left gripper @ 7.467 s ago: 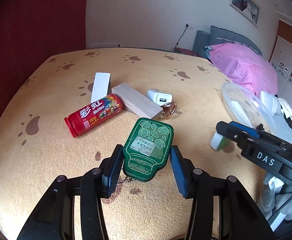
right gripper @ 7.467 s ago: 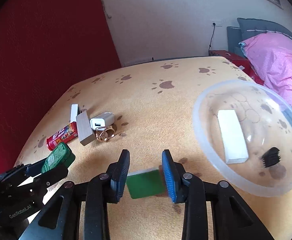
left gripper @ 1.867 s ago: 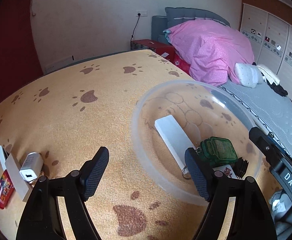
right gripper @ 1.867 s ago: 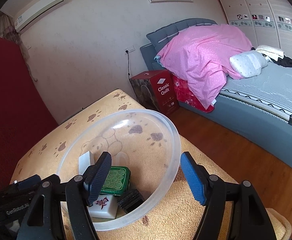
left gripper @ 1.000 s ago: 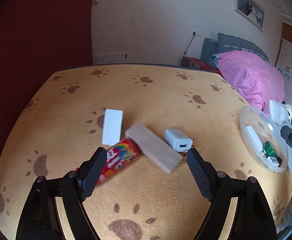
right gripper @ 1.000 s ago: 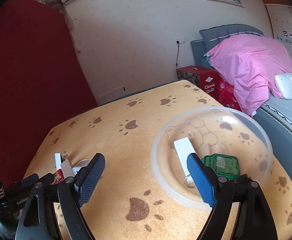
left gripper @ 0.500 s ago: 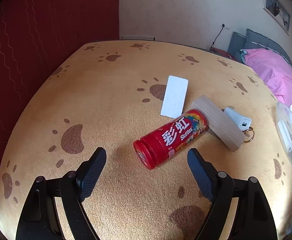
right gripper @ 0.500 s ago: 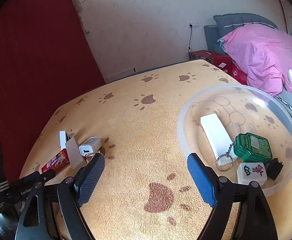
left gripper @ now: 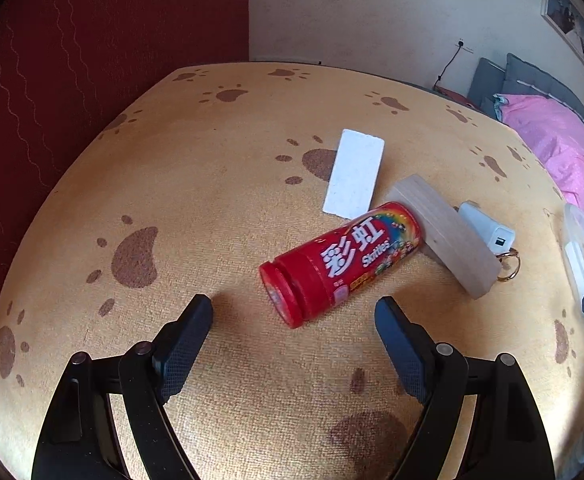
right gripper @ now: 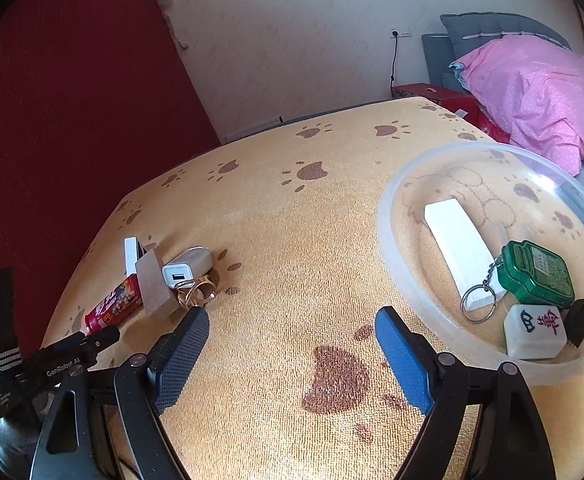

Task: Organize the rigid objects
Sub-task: 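Grasp the red Skittles tube with the left gripper while the right approaches the white charger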

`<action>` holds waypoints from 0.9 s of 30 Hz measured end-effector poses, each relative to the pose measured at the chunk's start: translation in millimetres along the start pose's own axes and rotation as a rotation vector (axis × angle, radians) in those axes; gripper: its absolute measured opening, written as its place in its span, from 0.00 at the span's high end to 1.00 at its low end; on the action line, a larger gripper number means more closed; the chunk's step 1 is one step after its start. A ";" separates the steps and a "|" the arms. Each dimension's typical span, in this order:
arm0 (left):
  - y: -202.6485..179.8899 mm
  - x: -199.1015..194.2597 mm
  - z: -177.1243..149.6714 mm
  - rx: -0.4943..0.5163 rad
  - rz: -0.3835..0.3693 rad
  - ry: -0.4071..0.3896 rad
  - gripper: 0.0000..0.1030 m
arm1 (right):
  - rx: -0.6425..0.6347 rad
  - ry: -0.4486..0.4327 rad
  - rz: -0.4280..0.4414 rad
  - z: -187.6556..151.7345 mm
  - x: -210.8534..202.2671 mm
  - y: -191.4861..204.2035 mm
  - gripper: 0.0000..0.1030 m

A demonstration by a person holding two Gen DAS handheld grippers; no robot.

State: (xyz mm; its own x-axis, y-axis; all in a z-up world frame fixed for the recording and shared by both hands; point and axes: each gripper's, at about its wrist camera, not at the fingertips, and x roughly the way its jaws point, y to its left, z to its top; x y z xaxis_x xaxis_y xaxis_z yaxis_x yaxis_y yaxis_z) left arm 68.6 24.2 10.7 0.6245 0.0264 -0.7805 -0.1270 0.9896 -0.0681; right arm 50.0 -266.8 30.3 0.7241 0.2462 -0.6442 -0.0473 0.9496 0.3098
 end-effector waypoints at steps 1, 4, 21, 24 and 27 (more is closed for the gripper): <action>3.2 -0.7 -0.6 -0.006 0.009 -0.001 0.18 | 0.001 0.003 0.002 -0.3 0.8 0.0 0.14; 13.6 -0.7 -0.5 -0.019 0.038 -0.004 0.18 | 0.002 0.008 0.006 -1.1 2.1 -0.1 0.14; 12.2 -3.6 14.7 -0.069 -0.032 -0.038 0.18 | 0.001 0.019 0.006 -5.4 3.9 0.9 0.14; -0.4 -2.6 17.4 -0.069 -0.047 -0.040 0.18 | 0.004 0.021 0.007 -5.9 4.4 0.6 0.14; -11.7 -0.6 19.6 -0.079 -0.056 -0.037 0.14 | 0.003 0.024 0.008 -6.5 5.5 0.8 0.14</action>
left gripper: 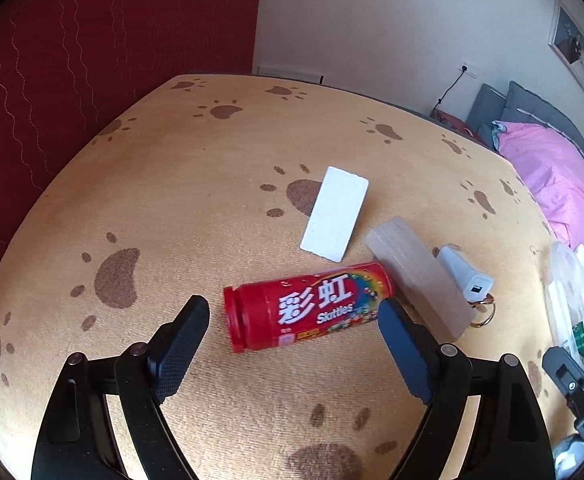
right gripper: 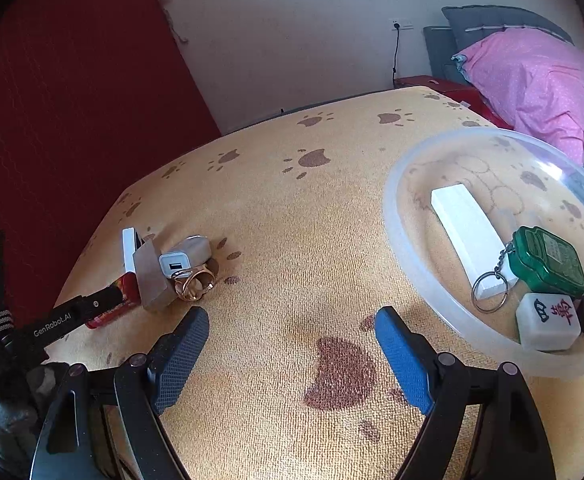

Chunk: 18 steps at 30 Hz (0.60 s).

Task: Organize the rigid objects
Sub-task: 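Grasp the red Skittles tube with the left gripper while the right approaches the white charger, then lift the Skittles tube with the left gripper while the right grasps the white charger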

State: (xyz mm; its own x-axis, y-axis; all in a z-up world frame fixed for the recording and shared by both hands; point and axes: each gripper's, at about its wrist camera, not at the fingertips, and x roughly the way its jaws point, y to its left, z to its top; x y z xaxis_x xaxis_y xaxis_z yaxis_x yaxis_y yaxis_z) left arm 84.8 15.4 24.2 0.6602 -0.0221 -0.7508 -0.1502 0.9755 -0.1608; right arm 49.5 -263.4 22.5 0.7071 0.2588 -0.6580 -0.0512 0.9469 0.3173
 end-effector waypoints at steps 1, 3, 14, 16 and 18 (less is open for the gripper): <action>-3.5 1.3 0.5 -0.003 -0.002 0.000 0.14 | -0.001 0.001 0.000 -0.4 0.2 0.4 0.14; -10.0 4.6 2.1 -0.001 0.006 0.000 0.13 | -0.003 0.003 0.001 -1.0 0.6 0.7 0.14; -14.9 20.0 3.4 -0.020 0.036 -0.008 0.08 | -0.025 0.014 -0.018 -2.0 4.2 6.1 0.14; -14.0 20.0 2.3 -0.011 0.031 -0.019 0.08 | -0.035 0.016 -0.024 -1.3 4.7 8.7 0.14; -11.7 19.5 1.8 -0.011 0.016 -0.026 0.09 | -0.044 0.019 -0.028 0.2 5.1 11.5 0.14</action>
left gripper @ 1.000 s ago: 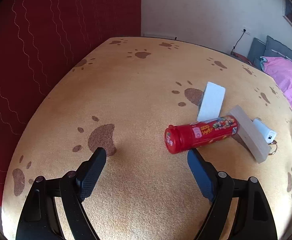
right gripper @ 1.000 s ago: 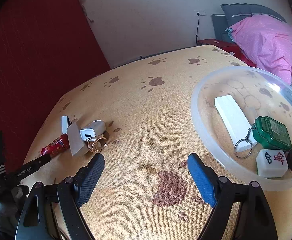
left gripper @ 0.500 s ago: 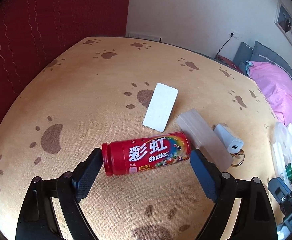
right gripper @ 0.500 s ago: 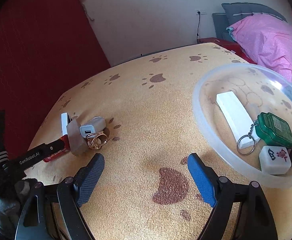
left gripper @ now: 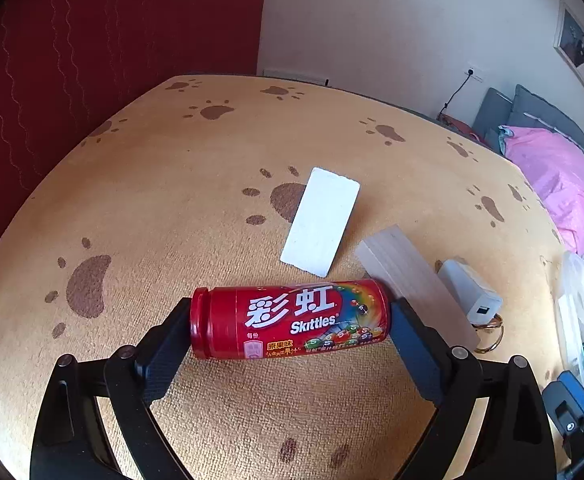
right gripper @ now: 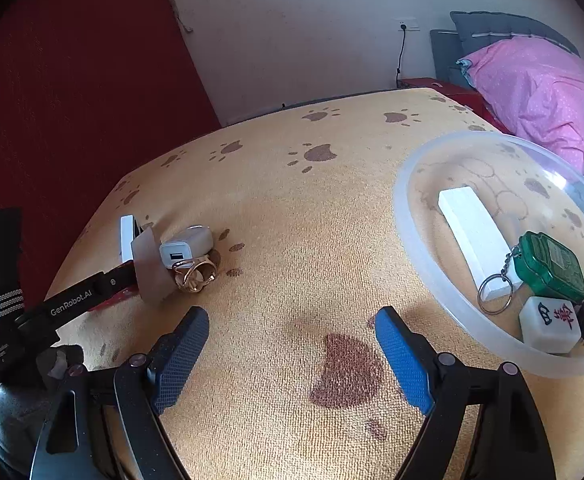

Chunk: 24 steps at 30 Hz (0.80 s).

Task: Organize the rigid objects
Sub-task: 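Lift the Skittles tube with the left gripper while the right grasps the white charger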

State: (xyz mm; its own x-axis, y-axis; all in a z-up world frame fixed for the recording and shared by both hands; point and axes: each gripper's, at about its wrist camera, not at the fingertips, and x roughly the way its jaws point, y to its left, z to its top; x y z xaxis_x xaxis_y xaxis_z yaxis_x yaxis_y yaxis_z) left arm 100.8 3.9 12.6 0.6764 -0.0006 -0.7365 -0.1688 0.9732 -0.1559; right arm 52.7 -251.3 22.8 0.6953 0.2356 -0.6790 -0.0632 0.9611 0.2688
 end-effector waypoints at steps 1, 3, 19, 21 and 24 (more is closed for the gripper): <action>1.4 -0.4 -0.2 -0.002 -0.007 -0.003 0.09 | -0.004 0.002 0.000 0.9 0.1 1.5 0.14; 4.0 -2.1 -0.5 -0.008 -0.023 -0.011 0.09 | -0.012 0.005 0.002 3.8 0.1 5.0 0.14; 18.9 -35.9 -3.8 -0.029 -0.016 -0.145 0.09 | -0.061 0.066 0.062 43.7 31.3 49.5 0.14; 19.2 -36.3 -3.9 -0.030 -0.019 -0.147 0.09 | -0.068 0.072 0.064 46.7 38.7 54.7 0.15; 19.8 -35.6 -3.9 -0.036 -0.017 -0.145 0.09 | -0.090 0.089 0.064 48.0 51.2 62.2 0.23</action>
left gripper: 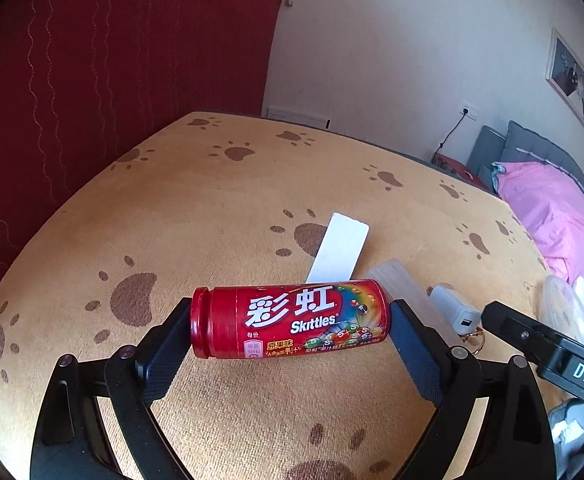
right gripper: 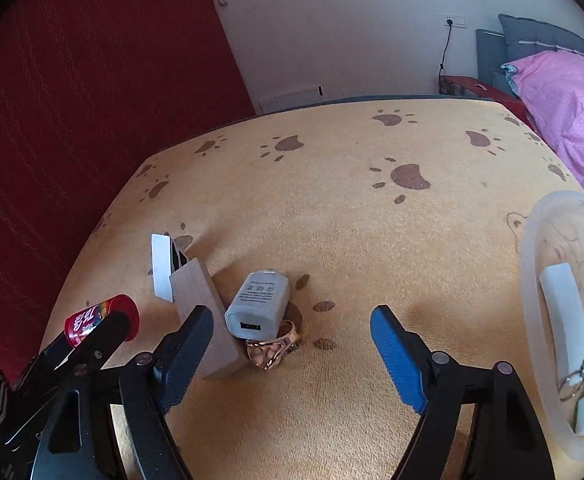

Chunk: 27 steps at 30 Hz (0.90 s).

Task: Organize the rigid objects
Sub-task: 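Lift the Skittles tube with the left gripper while the right grasps the white charger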

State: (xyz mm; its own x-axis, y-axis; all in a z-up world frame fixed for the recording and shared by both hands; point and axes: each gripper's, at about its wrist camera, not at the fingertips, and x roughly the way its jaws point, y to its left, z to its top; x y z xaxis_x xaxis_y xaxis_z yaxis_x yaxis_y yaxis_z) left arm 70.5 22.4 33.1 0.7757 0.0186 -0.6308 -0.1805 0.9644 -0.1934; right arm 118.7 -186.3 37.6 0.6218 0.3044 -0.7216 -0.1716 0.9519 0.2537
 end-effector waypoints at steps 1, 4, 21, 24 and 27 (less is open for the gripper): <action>0.4 0.3 0.1 -0.003 0.001 0.001 0.09 | -0.007 0.011 0.003 0.9 4.6 1.6 0.28; 0.6 1.3 -0.5 -0.006 0.005 0.004 0.09 | -0.025 0.043 0.009 2.6 15.9 6.0 0.37; 2.0 6.7 -2.7 -0.015 0.003 0.022 0.09 | -0.069 0.062 -0.014 5.2 30.0 11.8 0.63; 1.9 7.1 -3.1 -0.013 -0.001 0.022 0.09 | -0.076 0.061 -0.016 6.4 31.3 12.9 0.65; 2.4 6.9 -3.1 -0.014 -0.005 0.022 0.09 | -0.082 0.056 -0.018 4.8 28.9 13.2 0.67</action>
State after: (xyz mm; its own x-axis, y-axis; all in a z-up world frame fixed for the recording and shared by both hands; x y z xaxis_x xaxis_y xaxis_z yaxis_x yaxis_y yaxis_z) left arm 73.6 24.0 26.0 0.7632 0.0079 -0.6461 -0.1853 0.9606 -0.2071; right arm 138.1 -165.1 23.2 0.5823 0.2865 -0.7608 -0.2243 0.9561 0.1884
